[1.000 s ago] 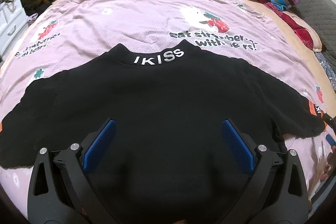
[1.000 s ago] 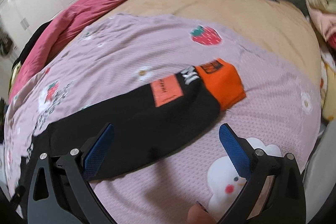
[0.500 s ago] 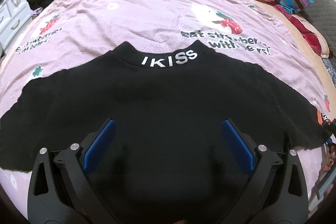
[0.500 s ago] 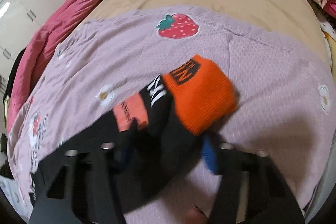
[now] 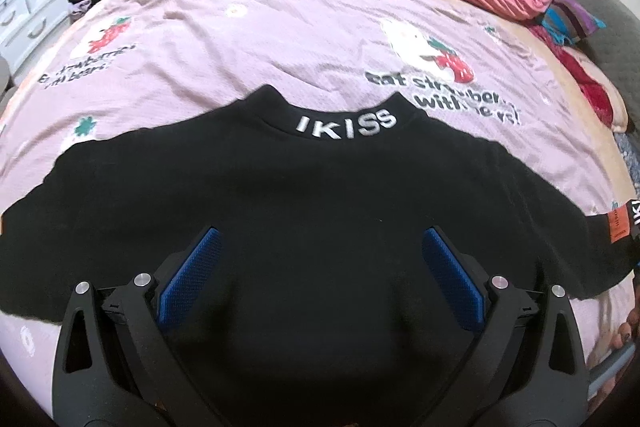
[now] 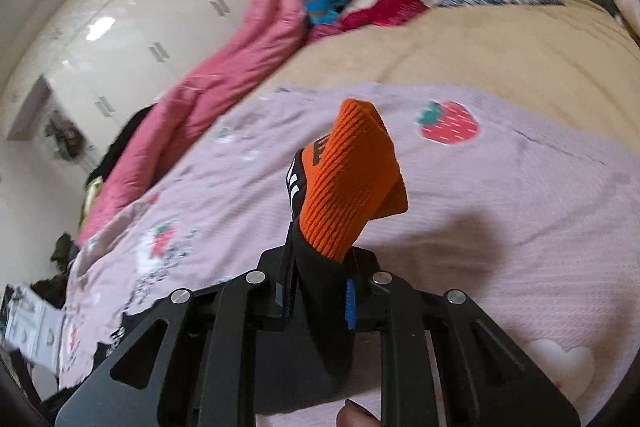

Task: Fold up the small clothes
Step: 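Carry the sleeve across the sweater body and lay the cuff at its center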

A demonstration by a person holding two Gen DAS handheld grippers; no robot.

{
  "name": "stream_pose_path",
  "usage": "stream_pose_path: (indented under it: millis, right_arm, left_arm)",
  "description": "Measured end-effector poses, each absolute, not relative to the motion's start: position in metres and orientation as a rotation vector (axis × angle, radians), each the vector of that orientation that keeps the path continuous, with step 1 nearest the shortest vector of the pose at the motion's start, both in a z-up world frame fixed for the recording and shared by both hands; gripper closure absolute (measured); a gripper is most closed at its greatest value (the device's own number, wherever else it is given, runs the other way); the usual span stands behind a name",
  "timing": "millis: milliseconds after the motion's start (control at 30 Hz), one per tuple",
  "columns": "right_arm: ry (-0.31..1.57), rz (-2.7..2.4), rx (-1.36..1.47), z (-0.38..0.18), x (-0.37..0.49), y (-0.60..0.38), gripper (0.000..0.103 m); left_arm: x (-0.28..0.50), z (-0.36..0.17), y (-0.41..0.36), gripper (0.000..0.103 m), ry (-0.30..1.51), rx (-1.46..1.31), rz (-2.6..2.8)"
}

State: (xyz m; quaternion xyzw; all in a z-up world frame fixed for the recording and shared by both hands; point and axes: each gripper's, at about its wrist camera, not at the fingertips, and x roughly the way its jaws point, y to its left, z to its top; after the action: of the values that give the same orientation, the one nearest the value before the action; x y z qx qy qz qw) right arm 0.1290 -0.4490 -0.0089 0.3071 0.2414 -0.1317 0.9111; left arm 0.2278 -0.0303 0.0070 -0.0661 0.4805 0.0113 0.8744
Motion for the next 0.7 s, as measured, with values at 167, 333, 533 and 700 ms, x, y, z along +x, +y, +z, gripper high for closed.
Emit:
stream_pose_path:
  millis: [167, 333, 533, 700]
  right_arm:
    - [0.481, -0.195, 0.59, 0.002, 0.13, -0.425, 0.086]
    - [0.483, -0.123, 0.548, 0.017, 0.132, -0.395, 0.086]
    - [0.486, -0.039, 0.49, 0.044, 0.142, -0.351, 0.086]
    - [0.484, 0.017, 0.434, 0.064, 0.15, -0.315, 0.086]
  left_arm:
    - [0.219, 0.018, -0.013, 0.008, 0.98, -0.18, 0.036]
    - [0.21, 0.027, 0.002, 0.008, 0.979, -0.223, 0.029]
    - [0.198, 0.043, 0.013, 0.008, 0.935, -0.224, 0.007]
    - [0.191, 0.049, 0.03, 0.008, 0.907, -0.298, -0.037]
